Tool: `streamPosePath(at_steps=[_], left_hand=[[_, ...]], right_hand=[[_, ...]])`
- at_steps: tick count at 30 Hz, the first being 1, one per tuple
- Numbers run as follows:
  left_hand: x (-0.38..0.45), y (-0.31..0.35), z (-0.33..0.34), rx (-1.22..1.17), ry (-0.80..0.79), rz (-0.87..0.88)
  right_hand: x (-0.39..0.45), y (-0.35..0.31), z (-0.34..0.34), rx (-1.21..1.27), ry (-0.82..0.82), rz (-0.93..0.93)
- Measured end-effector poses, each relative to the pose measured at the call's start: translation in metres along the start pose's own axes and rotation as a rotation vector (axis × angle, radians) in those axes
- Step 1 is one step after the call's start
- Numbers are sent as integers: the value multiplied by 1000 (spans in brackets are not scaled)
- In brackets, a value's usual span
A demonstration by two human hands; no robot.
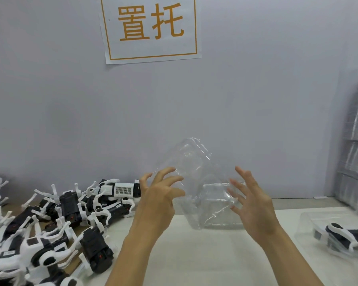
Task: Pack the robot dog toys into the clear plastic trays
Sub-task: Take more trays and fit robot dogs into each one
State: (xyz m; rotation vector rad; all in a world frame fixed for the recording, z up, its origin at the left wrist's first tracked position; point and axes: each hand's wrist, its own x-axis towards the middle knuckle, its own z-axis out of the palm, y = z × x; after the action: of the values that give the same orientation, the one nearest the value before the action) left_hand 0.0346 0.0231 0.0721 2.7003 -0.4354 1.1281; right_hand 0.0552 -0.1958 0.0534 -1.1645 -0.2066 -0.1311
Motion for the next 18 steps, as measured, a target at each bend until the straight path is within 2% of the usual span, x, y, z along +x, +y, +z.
streamPosePath(at_steps=[4,7,10,14,16,18], left_hand=[[-2,5,-5,-5,-155,-30],[-2,6,-11,-235,-309,-75],[3,5,-21,-375,-421,-150],[9,3,-28,-274,-229,-115],[10,-4,-31,-318,-91,-166],[7,-15,-35,-404,-54,-205]], right_hand=[[0,5,7,-205,-89,-16],[3,13,11,-380,6,-46],[5,12,12,-371,24,21],[3,5,11,-355,1,67],[1,-1,11,-358,-9,83],[0,-3,7,-394,-61,134]])
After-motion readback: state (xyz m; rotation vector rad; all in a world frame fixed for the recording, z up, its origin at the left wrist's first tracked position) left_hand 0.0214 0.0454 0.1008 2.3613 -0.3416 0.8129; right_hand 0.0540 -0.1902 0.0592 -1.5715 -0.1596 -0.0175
